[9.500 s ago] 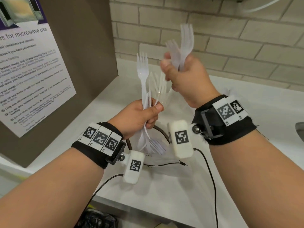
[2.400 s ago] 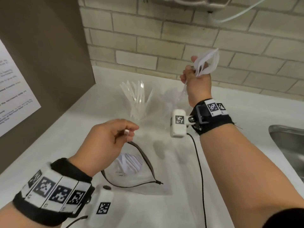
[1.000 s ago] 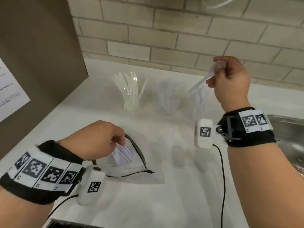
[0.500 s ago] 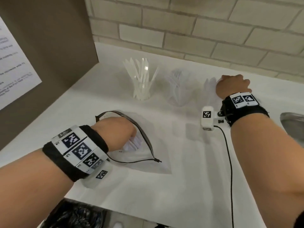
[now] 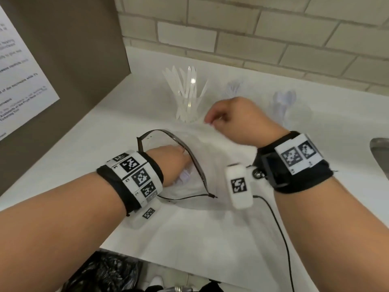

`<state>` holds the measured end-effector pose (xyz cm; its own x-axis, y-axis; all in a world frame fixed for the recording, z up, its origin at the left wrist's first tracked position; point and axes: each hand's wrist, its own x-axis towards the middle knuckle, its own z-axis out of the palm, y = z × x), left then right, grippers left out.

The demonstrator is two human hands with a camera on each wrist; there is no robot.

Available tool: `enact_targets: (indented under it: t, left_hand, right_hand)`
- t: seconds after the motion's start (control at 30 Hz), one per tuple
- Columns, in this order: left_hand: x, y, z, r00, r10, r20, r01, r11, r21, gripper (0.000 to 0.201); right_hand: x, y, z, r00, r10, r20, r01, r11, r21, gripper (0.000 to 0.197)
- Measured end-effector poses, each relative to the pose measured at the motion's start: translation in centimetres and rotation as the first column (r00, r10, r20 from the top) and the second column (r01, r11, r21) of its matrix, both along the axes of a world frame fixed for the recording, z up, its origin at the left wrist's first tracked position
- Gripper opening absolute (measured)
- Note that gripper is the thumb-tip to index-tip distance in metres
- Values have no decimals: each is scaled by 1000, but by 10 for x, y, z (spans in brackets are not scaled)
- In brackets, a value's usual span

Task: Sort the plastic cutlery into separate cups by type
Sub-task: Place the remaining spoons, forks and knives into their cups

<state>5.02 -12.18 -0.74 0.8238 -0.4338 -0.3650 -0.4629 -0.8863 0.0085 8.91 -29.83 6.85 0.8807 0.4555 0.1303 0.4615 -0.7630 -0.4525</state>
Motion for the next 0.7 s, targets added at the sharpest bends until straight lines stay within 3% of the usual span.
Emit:
enact_targets:
  t: [0.1,0.17,0.23,0.33,0.4,0.47,0.6,0.7]
  left_hand:
    - [4,-5,5,1000,13,26,-12,999,-51,26]
    - [5,-7,6,996,15,88,-9,998,-65,23]
    - [6,-6,4,993,-19,120,23,999,-29,37]
    - [6,-4,-3,995,-66,71,63,997,33,62]
    - [6,-2,-9,997,-71,7,70,997,40,69]
    - [5,0,-12,998,-56,-17,56,998,24,64]
    - [4,1,-12,997,-73,7,73,997,-20,51]
    - [3,1,-12,995,-98,17,98,995,-26,54]
  right_hand:
    - [-26,28,-3,944,270,-189,-268,963,35,26]
    - [-31,33,-14,899,317,-303,-345,937,-45,25]
    - [-33,32,-25,884,297,-362,-387,898,-208,24]
    - [-31,22,-35,935,156,-317,-299,829,-473,26]
    - [-32,16,-37,943,94,-320,-257,816,-518,29]
    - [-36,14,-39,936,84,-343,-267,803,-532,32]
    - [-41,13,-44,929,29,-370,-241,805,-543,67]
    - [-41,13,-44,920,12,-391,-241,805,-543,78]
